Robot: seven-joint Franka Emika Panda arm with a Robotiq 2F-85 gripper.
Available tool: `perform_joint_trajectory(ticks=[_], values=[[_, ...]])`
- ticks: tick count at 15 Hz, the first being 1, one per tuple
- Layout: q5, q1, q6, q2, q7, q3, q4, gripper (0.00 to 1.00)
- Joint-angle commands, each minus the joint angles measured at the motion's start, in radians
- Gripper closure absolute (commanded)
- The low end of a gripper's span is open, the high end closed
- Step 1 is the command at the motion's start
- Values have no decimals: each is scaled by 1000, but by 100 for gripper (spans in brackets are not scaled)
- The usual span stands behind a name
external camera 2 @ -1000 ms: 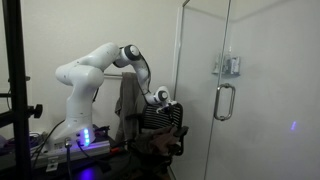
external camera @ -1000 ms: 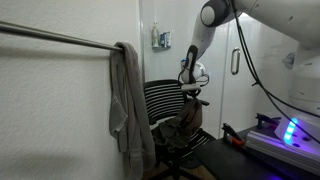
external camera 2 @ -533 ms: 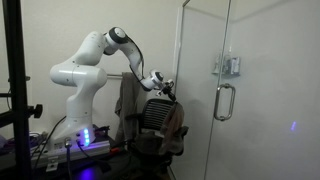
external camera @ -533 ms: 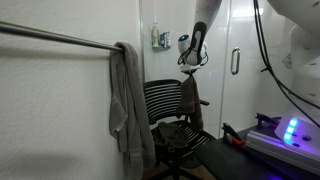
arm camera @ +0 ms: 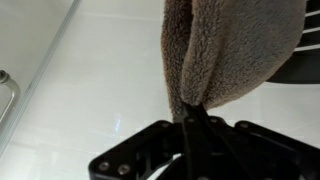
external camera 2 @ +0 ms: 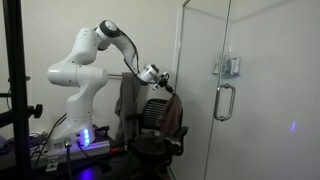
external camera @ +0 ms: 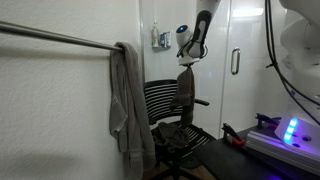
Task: Pick one towel from the chair and put it on the towel rack
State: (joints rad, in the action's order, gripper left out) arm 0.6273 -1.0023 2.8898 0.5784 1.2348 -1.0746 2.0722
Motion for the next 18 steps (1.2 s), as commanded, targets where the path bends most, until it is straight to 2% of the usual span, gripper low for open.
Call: perform_joint_trajectory(ticks=[1,2,6,10,13,15,16,17,18], values=[[-3,5,62,3,-36,15,3,99],[30,-33,112,10,-47,-10,-3,99],[40,-261,134,-14,-107,-173,-29,99],[4,-545,222,-16,-199,-437,-23,99],[-109,-742,342,5,-338,-617,4,99],[-250,-815,440,18,-473,-677,14,99],[-327,-816,503,25,-533,-675,15,99],[-409,-794,402,6,-596,-621,-4,97],[-455,-814,436,1,-647,-630,-2,97]])
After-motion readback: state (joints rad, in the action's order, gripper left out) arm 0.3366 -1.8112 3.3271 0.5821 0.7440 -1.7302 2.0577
